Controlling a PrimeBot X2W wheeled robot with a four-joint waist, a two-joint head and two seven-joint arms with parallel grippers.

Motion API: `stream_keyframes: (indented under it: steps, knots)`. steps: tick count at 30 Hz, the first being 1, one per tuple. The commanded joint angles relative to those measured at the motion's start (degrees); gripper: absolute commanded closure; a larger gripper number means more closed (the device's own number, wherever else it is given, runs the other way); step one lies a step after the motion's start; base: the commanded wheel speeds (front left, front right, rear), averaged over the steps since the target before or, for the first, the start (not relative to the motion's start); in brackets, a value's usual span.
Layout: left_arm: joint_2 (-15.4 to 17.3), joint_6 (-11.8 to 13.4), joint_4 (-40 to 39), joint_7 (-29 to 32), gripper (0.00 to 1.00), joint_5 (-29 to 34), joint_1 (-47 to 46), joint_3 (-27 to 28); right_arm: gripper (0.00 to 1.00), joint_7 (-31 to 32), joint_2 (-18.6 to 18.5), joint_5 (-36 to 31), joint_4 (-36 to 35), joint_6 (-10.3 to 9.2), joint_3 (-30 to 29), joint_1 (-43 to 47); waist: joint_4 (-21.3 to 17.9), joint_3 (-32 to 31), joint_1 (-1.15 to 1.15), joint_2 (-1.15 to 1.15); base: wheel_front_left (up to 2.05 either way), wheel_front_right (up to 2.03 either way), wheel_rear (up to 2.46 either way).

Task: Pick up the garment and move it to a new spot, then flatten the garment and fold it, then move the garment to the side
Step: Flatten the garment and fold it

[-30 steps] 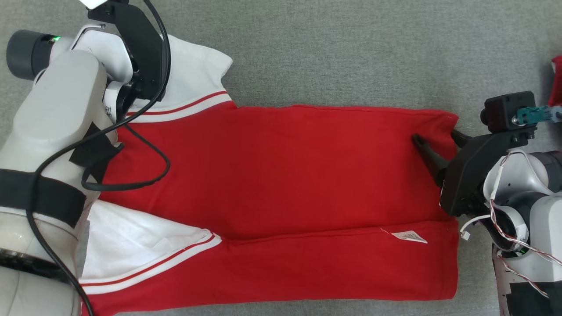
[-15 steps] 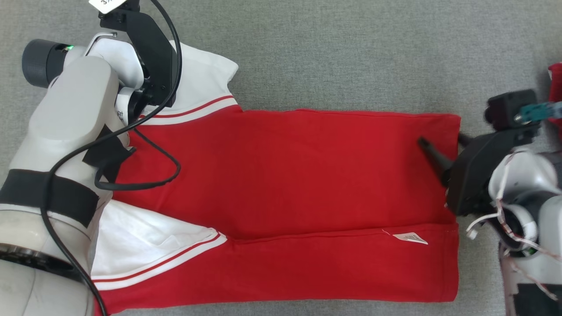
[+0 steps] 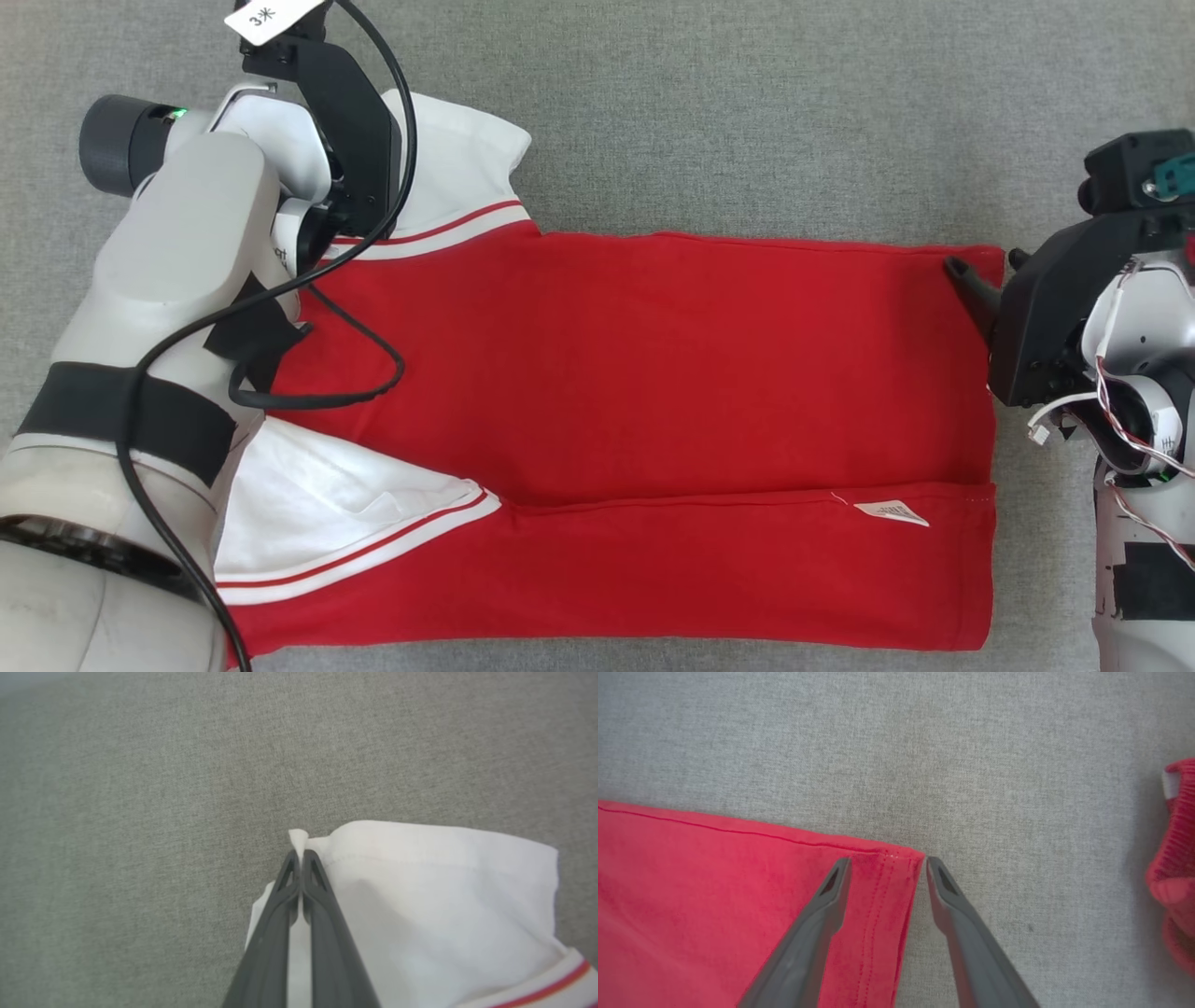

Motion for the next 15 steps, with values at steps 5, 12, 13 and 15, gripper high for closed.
stream_keyframes:
  steps: [5,12,13,15]
  knots:
    - [-0.3,-0.4,1.0,-0.6,1.0,-0.9,-1.1,-0.5,0.17,4.4,-0.1,-0.8,-0.7,0.0,-0.3,-1.8,0.0,0.2,0.0,0.0,0.0,0.0,0.0]
    - [-0.7,-0.5,1.7,-1.0,1.0,-1.4,-1.8,-0.9,0.14,6.6,-0.1,-3.2,-0.1,0.0,-1.9,-3.2,0.4,1.2,0.0,0.0,0.0,0.0,0.0]
    - [-0.7,-0.6,1.9,-1.1,1.0,-1.4,-1.9,-1.0,0.23,6.4,-0.1,-3.3,0.2,0.0,-2.1,-3.4,0.5,1.3,0.0,0.0,0.0,0.0,0.0]
    - [-0.8,-0.6,2.1,-1.3,1.0,-1.4,-2.2,-1.1,0.34,6.1,-0.1,-3.7,0.7,0.0,-2.5,-4.0,0.6,1.5,0.0,0.0,0.0,0.0,0.0]
